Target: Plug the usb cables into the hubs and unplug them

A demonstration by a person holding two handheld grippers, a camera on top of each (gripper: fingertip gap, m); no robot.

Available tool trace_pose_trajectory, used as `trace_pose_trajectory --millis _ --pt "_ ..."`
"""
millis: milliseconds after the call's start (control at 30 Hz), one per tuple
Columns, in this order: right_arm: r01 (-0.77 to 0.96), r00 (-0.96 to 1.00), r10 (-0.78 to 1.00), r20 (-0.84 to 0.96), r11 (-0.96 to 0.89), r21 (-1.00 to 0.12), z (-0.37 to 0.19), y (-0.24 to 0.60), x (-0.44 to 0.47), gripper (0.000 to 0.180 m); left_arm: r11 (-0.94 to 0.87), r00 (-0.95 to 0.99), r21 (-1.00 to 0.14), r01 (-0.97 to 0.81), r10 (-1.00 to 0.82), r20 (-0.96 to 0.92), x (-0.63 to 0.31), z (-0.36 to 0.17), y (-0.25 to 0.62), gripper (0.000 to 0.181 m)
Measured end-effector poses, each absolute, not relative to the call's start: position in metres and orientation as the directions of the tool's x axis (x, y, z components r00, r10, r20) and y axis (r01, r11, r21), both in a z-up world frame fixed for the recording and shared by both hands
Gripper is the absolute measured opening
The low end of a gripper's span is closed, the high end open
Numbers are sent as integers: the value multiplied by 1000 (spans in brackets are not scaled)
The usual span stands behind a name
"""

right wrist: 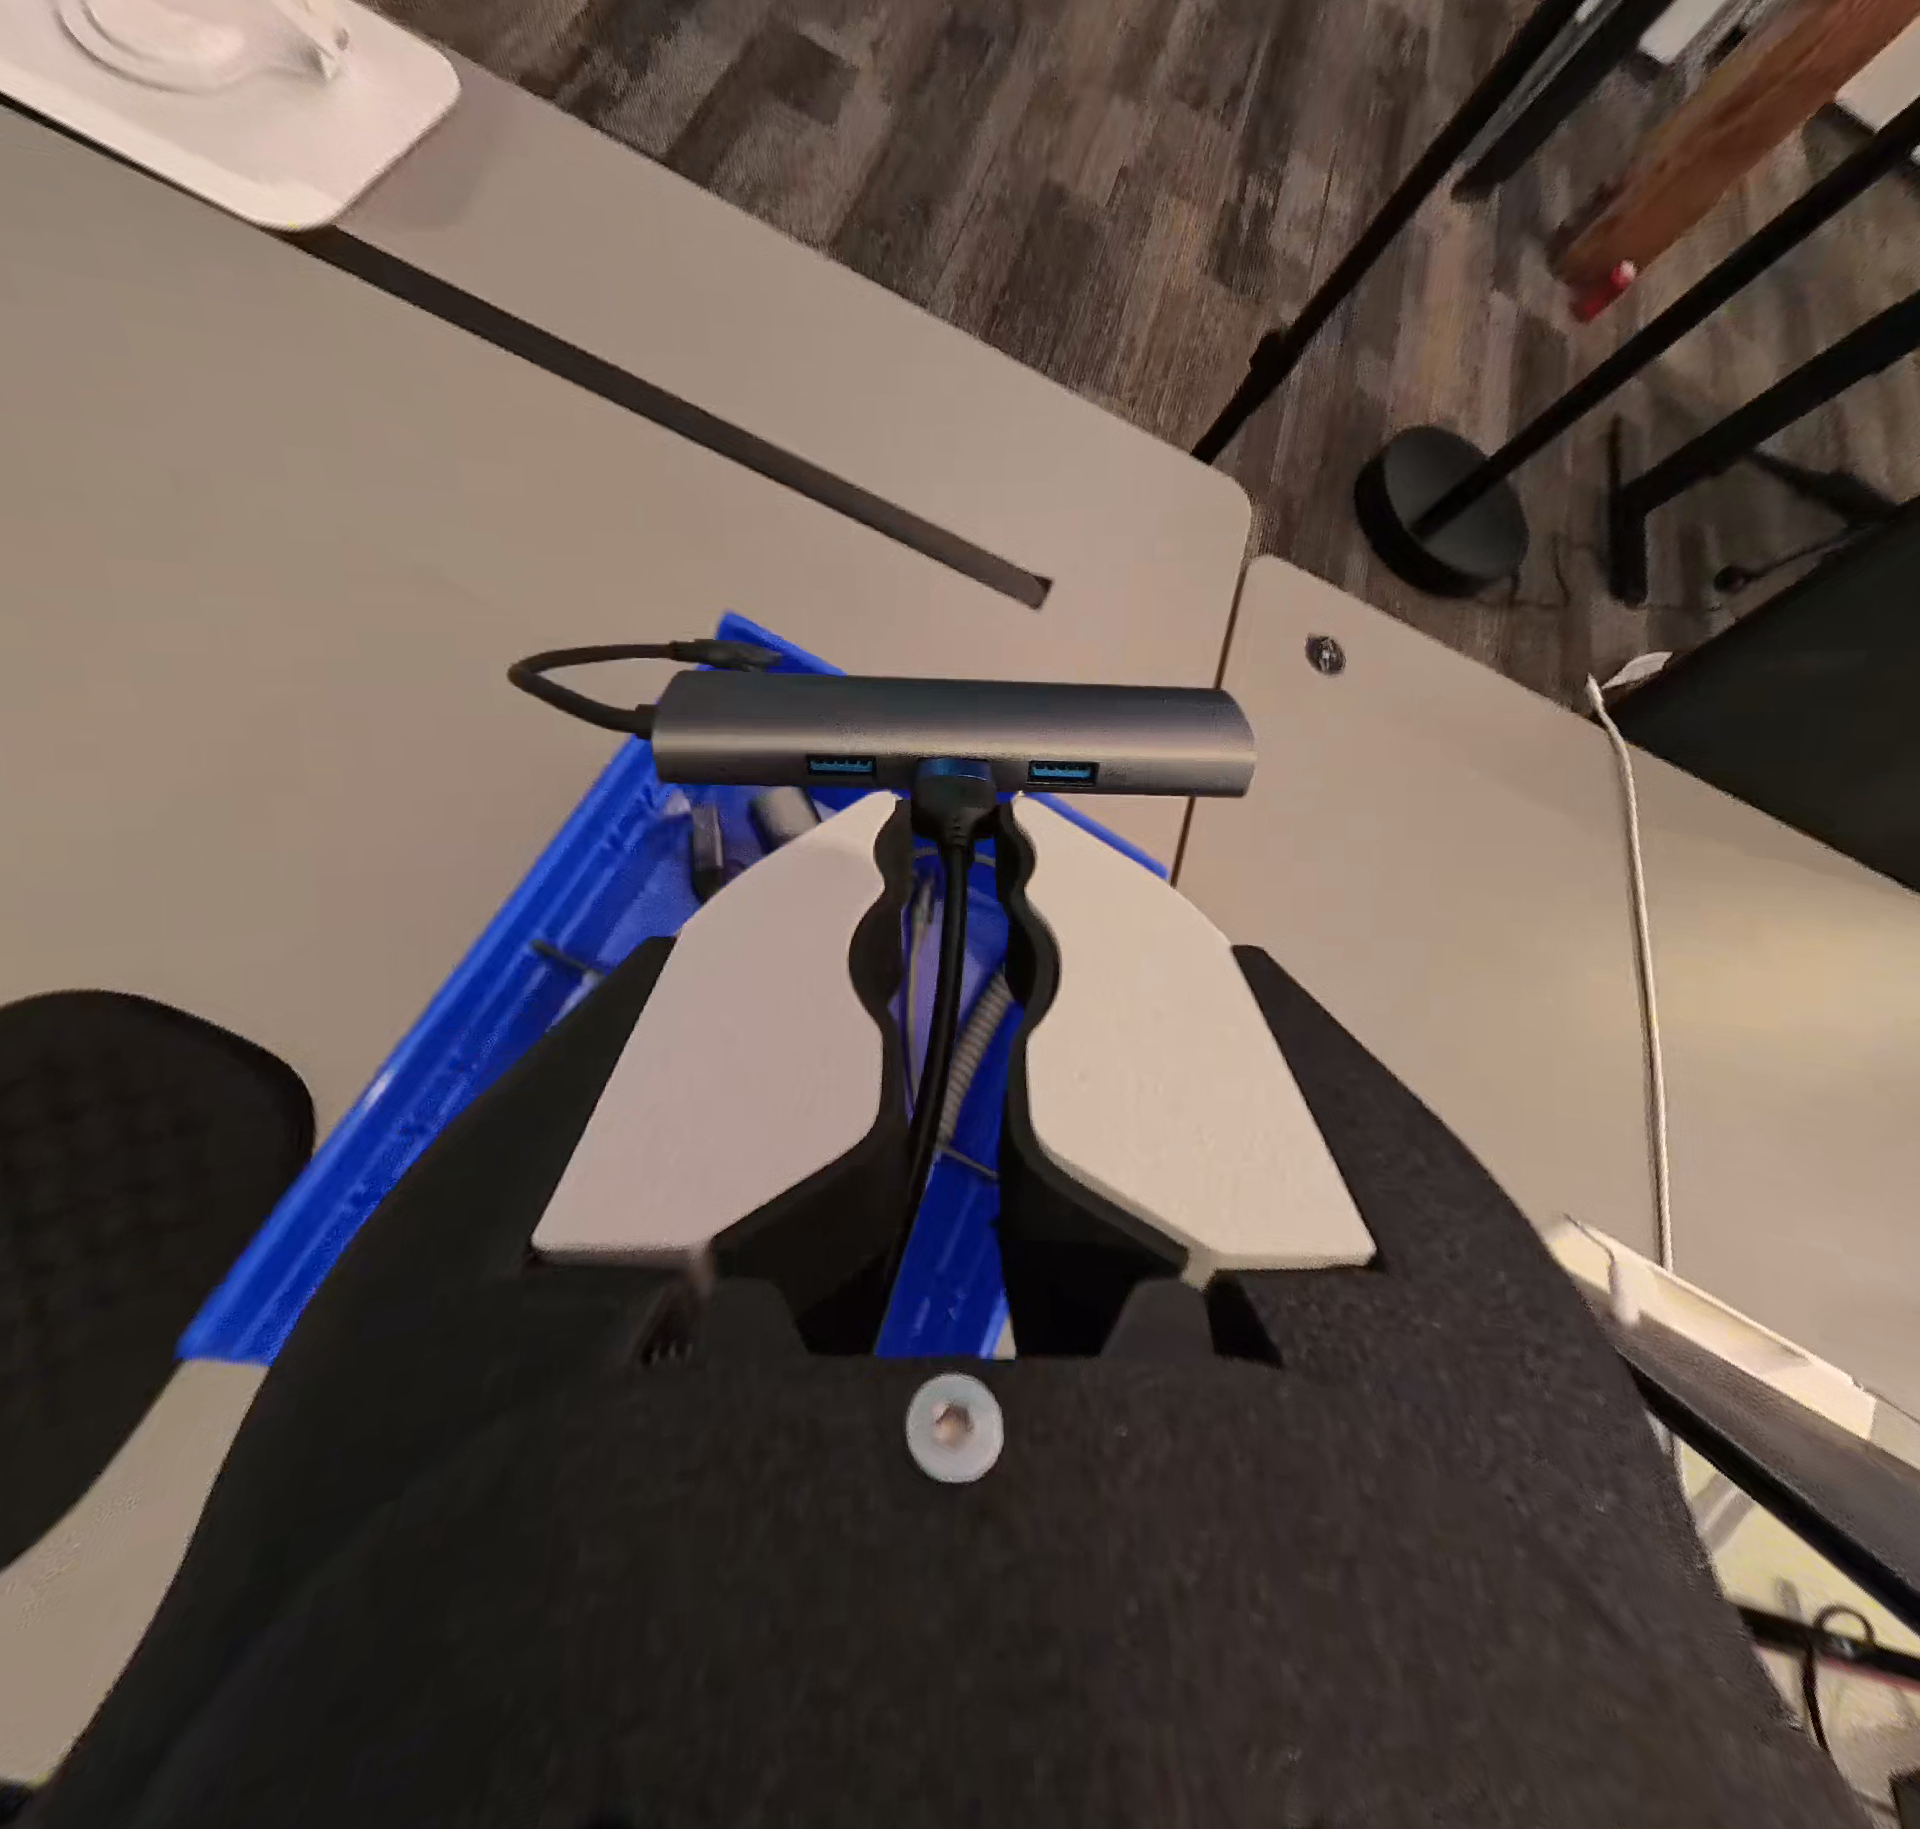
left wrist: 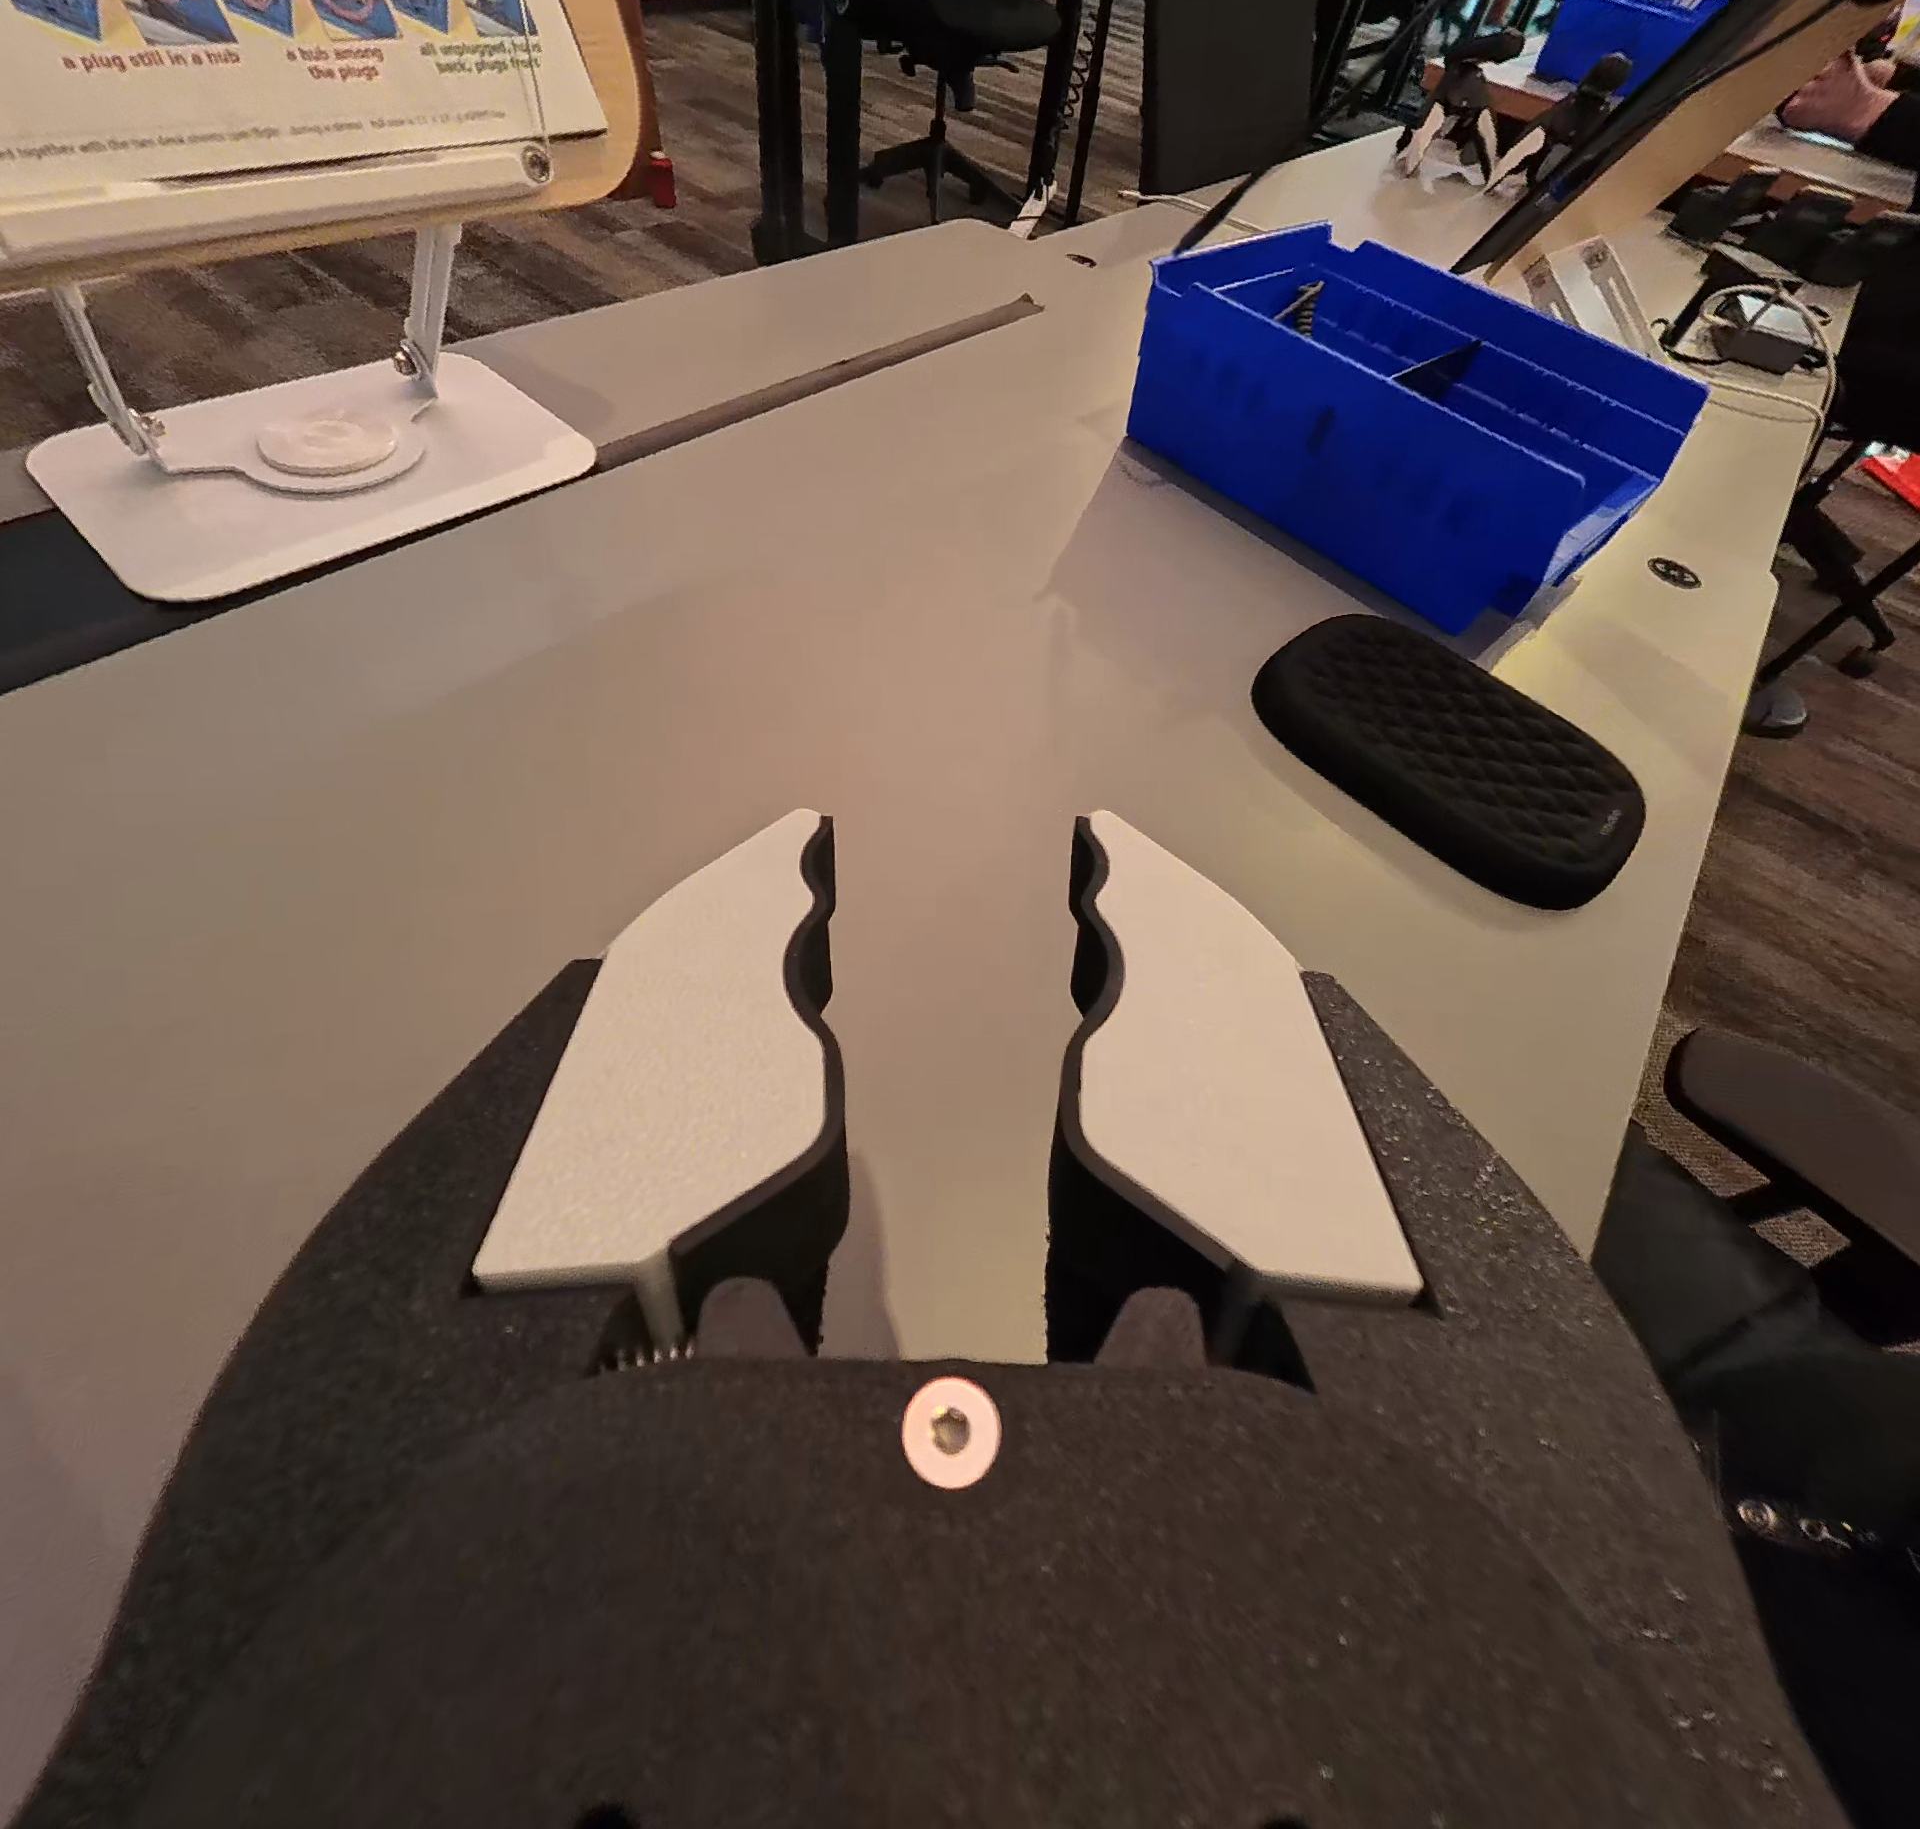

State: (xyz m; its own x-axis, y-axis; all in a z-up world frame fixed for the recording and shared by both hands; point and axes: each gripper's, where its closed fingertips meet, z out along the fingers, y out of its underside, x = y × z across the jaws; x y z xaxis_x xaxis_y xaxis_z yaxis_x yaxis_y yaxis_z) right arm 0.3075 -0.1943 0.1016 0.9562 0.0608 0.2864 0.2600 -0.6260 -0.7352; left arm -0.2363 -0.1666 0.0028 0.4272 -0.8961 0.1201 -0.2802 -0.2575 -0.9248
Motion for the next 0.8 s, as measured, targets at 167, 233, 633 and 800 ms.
trace_pose_trajectory --millis 167,233,633,800 --pt "167 983 74 166 -727 -666 76 -211 333 15 -241 419 -920 -310 -903 96 -230 7 -179 43" --pt "122 992 81 94 -781 -613 62 -215 338 15 -234 417 -915 -328 -905 82 -227 5 -184 43" --pt "193 973 226 -38 -898 -394 10 -164 324 15 -246 436 -908 -340 -897 80 -211 1 -199 43" --pt "363 904 421 -72 -846 -392 -6 -156 320 16 -235 445 -907 -349 -893 60 -208 5 -205 43"
